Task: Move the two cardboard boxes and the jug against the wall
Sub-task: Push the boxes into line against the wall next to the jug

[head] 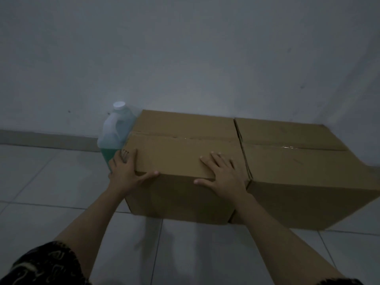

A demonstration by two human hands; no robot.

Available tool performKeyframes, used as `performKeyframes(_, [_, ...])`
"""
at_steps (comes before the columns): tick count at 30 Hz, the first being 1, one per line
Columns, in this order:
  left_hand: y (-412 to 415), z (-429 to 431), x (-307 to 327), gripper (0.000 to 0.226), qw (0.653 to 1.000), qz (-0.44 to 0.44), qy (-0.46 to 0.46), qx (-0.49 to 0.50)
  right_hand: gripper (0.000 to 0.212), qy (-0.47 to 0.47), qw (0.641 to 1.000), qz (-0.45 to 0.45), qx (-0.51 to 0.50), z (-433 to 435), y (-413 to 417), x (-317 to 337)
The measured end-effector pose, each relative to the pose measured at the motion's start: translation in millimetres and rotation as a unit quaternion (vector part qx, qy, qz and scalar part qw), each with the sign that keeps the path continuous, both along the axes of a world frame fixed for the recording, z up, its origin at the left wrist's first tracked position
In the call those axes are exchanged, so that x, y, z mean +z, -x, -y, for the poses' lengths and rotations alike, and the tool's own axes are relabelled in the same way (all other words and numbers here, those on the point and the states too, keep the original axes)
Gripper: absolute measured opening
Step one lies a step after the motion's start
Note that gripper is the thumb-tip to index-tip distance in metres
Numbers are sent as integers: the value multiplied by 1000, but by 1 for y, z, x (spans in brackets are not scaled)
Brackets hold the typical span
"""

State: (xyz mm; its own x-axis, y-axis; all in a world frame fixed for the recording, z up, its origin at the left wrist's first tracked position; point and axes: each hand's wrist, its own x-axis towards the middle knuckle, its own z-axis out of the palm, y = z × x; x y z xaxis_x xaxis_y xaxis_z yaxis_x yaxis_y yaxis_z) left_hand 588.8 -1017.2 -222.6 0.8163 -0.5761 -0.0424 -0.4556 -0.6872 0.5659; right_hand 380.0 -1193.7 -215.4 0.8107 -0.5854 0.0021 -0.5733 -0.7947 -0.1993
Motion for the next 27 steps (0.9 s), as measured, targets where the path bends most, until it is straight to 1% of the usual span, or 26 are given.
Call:
performKeyframes(3, [0,3,-5,102,1000,27,11,12,122,30,999,14,2,4,0,-7])
performKeyframes(6, [2,4,-6,108,999,35,17,12,119,43,999,10,13,8,-2,-8])
performKeyframes(7, [2,4,-5,112,999,31,17,13,114,33,999,2,19,10,-1,-6])
performKeyframes(9, [6,3,-6,120,999,32,18,13,92,13,999,-22,21,13,2,-2])
performKeyframes(11, [10,3,-6,119,999,32,21,8,80,10,999,-36,8,14,4,-1])
performKeyframes(13, [16,4,-4,111,999,29,19,14,78,12,1000,-24,10,11,6,-1])
performKeyframes(14, [18,4,-2,109,999,31,19,16,81,14,1000,-15,13,11,9,-1])
performKeyframes(15, [17,4,-1,108,999,31,19,18,88,17,1000,4,11,14,13,-1])
performKeyframes(16, [16,5,0,107,999,32,20,17,98,29,999,39,-1,19,20,1])
performKeyframes(17, [14,5,-1,106,999,30,18,16,104,42,995,79,-37,28,31,3])
performKeyframes(18, [12,6,-2,103,999,31,16,14,100,57,988,113,-92,40,43,6])
performKeyframes(19, [10,7,-2,100,999,32,13,15,89,62,979,122,-153,52,56,6])
performKeyframes(21, [10,8,-3,100,999,36,11,17,72,41,964,90,-246,66,76,-1])
performKeyframes(22, [11,8,-2,104,999,37,12,16,69,40,961,79,-263,68,79,-6])
performKeyframes(25, [12,6,-1,119,999,37,15,9,71,50,957,82,-273,65,69,-16])
performKeyframes(27, [16,6,-1,121,999,50,-4,7,70,51,955,84,-281,65,64,-17])
